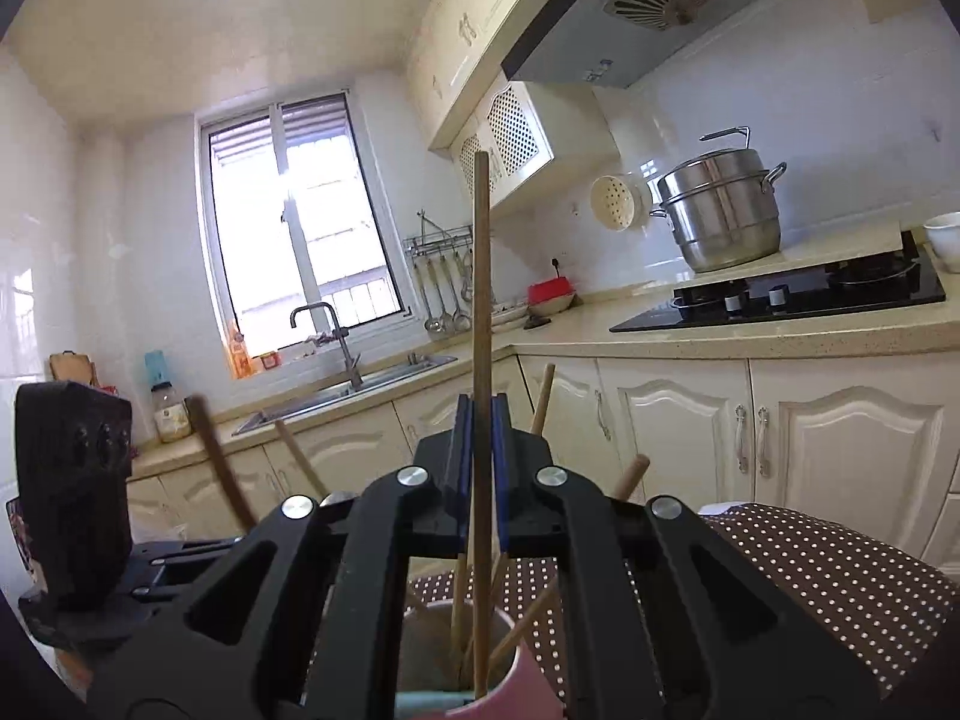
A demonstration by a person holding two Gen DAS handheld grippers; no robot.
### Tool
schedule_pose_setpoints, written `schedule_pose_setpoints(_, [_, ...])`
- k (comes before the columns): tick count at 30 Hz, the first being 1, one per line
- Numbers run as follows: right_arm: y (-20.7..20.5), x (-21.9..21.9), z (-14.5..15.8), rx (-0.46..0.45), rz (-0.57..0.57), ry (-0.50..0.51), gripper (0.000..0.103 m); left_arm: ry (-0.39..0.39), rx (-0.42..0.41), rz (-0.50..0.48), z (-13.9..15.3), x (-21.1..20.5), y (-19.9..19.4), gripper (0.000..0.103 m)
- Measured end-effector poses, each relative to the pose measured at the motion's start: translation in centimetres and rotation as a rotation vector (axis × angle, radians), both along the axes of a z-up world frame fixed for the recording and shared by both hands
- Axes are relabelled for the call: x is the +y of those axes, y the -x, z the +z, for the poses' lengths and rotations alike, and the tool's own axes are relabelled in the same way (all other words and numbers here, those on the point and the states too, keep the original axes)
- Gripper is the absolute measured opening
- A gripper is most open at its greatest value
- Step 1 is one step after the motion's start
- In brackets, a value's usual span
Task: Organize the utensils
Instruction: 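Lift the spoon and chopstick with both tools up above the pink cup, then lower the spoon and chopstick into the cup and open both tools, then move both open tools back down to the remaining pile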
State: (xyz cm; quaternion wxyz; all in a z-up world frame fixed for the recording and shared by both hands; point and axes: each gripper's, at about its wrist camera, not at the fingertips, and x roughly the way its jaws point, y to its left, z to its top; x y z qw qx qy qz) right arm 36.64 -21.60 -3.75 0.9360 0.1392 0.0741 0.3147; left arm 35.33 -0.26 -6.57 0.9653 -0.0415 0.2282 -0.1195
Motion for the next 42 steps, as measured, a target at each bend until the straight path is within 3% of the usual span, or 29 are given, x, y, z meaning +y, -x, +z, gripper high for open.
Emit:
schedule_pose_setpoints(1, [0.3,0.0,0.0,0.004,-0.001,0.013,0.007,0.001,-0.001,0.001,0.0,0.0,0.2,0.012])
schedule_pose_setpoints(3, [0.8,-0.2,0.0,0.012,-0.001,0.032,0.007,0.002,-0.017,0.013,0.2,0.0,0.8,0.035])
schedule_pose_setpoints(6, [1.7,-0.4,0.0,0.027,-0.003,0.06,0.007,-0.012,-0.028,0.033,0.5,-0.1,1.6,0.049])
schedule_pose_setpoints(19, [4.2,0.7,0.2,0.077,-0.035,0.157,0.008,-0.002,-0.018,0.054,1.2,0.7,4.8,0.06])
schedule_pose_setpoints(21, [4.5,0.8,0.2,0.084,-0.052,0.164,0.02,0.004,-0.017,0.053,1.4,0.9,5.3,0.06])
schedule_pose_setpoints(23, [5.0,0.7,0.3,0.084,-0.072,0.156,0.059,0.002,-0.02,0.055,1.6,0.9,5.9,0.06])
schedule_pose_setpoints(30, [6.9,0.6,1.3,0.072,-0.09,0.152,0.06,0.014,-0.037,0.054,2.4,1.1,7.8,0.062])
schedule_pose_setpoints(37, [9.1,-0.4,2.0,0.072,-0.144,0.145,0.069,0.009,-0.057,0.051,3.3,0.7,9.8,0.063])
schedule_pose_setpoints(42, [10.5,-1.5,2.0,0.1,-0.18,0.12,0.07,-0.015,-0.071,0.05,3.6,0.2,11.4,0.066])
